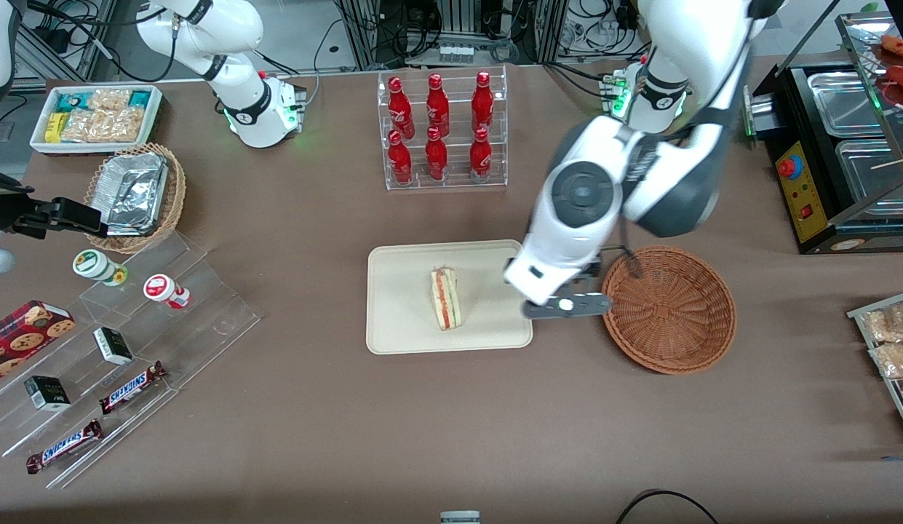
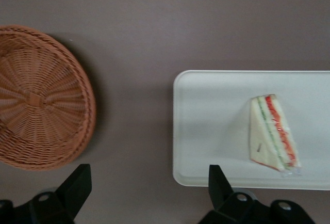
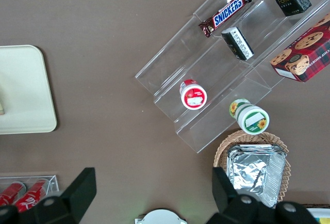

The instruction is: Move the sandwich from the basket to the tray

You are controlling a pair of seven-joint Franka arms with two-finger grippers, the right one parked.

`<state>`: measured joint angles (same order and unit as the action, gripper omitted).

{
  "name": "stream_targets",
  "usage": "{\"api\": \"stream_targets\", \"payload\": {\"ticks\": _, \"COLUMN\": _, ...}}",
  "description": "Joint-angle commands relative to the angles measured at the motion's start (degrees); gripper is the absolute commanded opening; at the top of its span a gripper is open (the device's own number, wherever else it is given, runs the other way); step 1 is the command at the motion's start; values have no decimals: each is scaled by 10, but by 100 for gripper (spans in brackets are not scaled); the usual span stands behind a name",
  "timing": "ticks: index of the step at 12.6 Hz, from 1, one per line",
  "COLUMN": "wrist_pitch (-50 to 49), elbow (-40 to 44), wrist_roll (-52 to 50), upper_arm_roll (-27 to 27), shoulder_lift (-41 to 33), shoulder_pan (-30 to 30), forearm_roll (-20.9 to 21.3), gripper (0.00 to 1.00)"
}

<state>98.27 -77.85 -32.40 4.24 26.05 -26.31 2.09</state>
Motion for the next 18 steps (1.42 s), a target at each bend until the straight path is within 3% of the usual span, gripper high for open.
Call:
{"api": "stream_targets", "payload": {"ticks": 1, "wrist_pitch": 3, "elbow": -76, "wrist_roll": 71, "upper_arm_roll": 4, "shoulder_lift": -63, "shoulder_pan": 45, "forearm_roll": -16, "gripper": 100}}
{"api": "stream_targets", "payload": {"ticks": 9, "wrist_pitch": -44, "elbow": -120, "wrist_roll": 201, "upper_arm_roll": 7, "shoulder_lift": -137, "shoulder_pan": 162, "forearm_roll": -18, "gripper": 100}}
{"api": "stream_targets", "payload": {"ticks": 15, "wrist_pitch": -137, "elbow": -118, "wrist_roll": 264, "upper_arm_roll": 124, "shoulder_lift": -198, "shoulder_pan": 324, "forearm_roll": -10, "gripper": 100}}
{"api": "stream_targets", "payload": {"ticks": 18, "wrist_pitch": -175, "elbow": -115, "wrist_roll": 288, "upper_arm_roll": 122, "shoulder_lift": -235, "shoulder_pan": 345, "forearm_roll": -9, "gripper": 100}}
